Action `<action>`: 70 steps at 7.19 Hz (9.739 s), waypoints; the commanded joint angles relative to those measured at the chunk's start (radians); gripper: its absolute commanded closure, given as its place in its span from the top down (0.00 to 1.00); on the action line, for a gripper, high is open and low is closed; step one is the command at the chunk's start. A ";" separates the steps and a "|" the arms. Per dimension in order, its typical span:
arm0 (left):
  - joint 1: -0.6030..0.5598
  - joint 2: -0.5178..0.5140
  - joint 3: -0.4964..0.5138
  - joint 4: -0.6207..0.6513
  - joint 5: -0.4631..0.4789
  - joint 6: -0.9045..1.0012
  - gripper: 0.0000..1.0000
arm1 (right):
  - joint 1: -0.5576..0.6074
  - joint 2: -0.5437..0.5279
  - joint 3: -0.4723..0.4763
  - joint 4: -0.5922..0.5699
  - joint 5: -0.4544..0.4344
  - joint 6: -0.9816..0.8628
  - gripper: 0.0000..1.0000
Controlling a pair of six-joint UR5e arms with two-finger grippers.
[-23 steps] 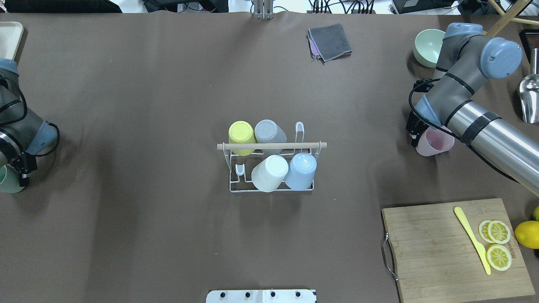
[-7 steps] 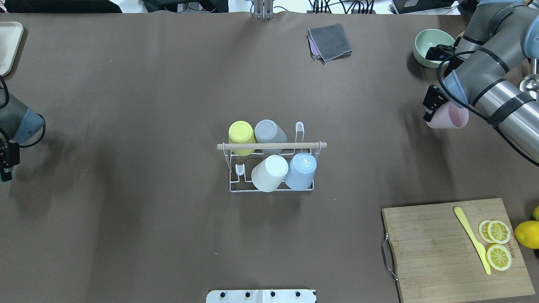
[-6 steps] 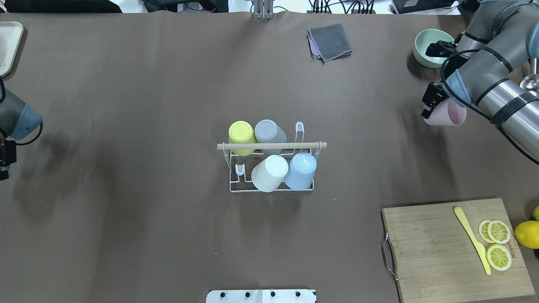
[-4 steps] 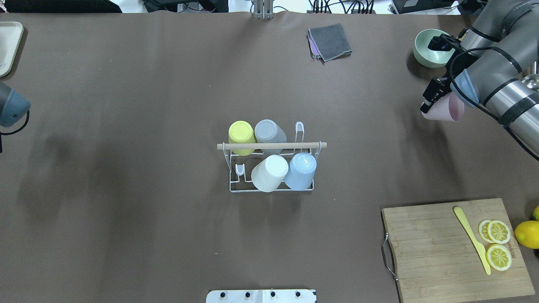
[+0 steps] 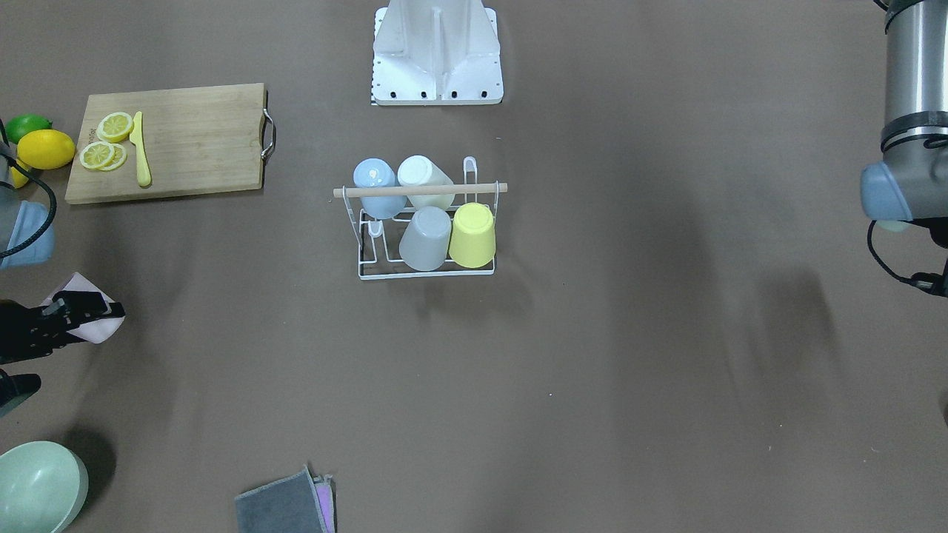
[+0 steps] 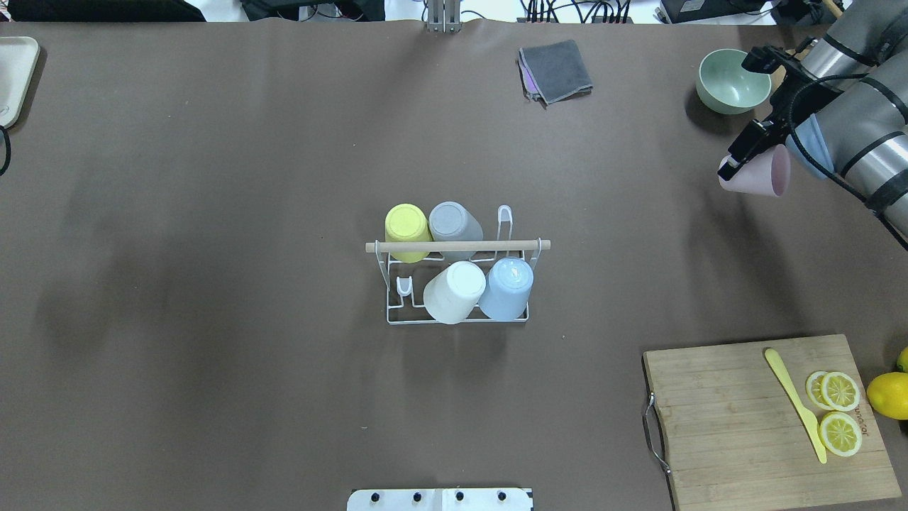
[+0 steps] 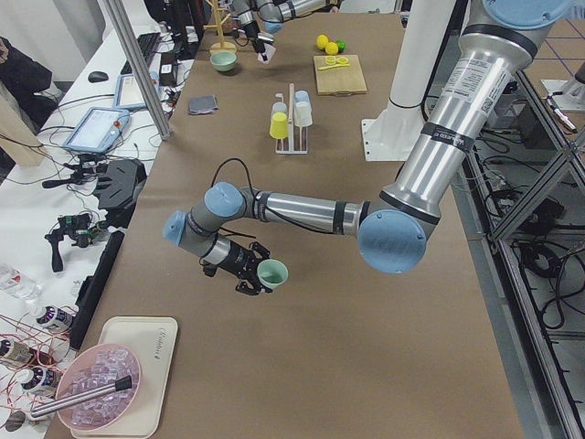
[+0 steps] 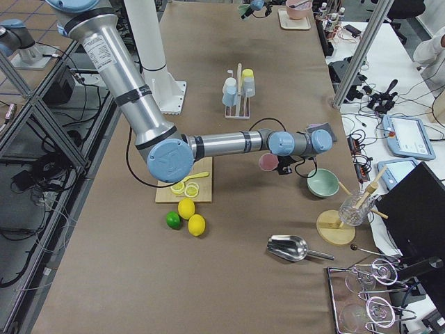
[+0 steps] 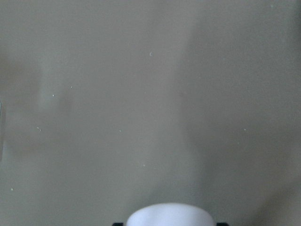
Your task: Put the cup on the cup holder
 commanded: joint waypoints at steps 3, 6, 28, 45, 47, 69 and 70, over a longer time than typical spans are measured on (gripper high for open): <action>-0.054 -0.003 -0.028 -0.222 0.077 -0.243 0.00 | -0.032 0.000 -0.008 0.123 0.039 -0.063 0.07; -0.117 -0.003 -0.030 -0.485 0.169 -0.312 0.00 | 0.006 -0.009 -0.005 0.289 0.045 -0.060 0.07; 0.331 0.255 -0.514 -2.033 0.334 -1.525 0.00 | 0.073 -0.156 -0.045 0.794 0.966 -0.247 0.03; 0.969 0.087 -0.369 -2.597 1.094 -0.871 0.00 | -0.288 0.201 -0.350 0.727 1.606 -1.082 0.02; 0.981 0.051 -0.331 -2.596 1.119 -0.822 0.00 | -0.331 0.232 -0.372 0.725 1.606 -1.108 0.02; 1.026 -0.054 -0.238 -2.586 1.117 -0.822 0.00 | -0.380 0.347 -0.439 0.376 1.510 -1.550 0.02; 1.024 -0.054 -0.238 -2.586 1.117 -0.819 0.00 | -0.389 0.338 -0.430 0.372 1.493 -1.553 0.02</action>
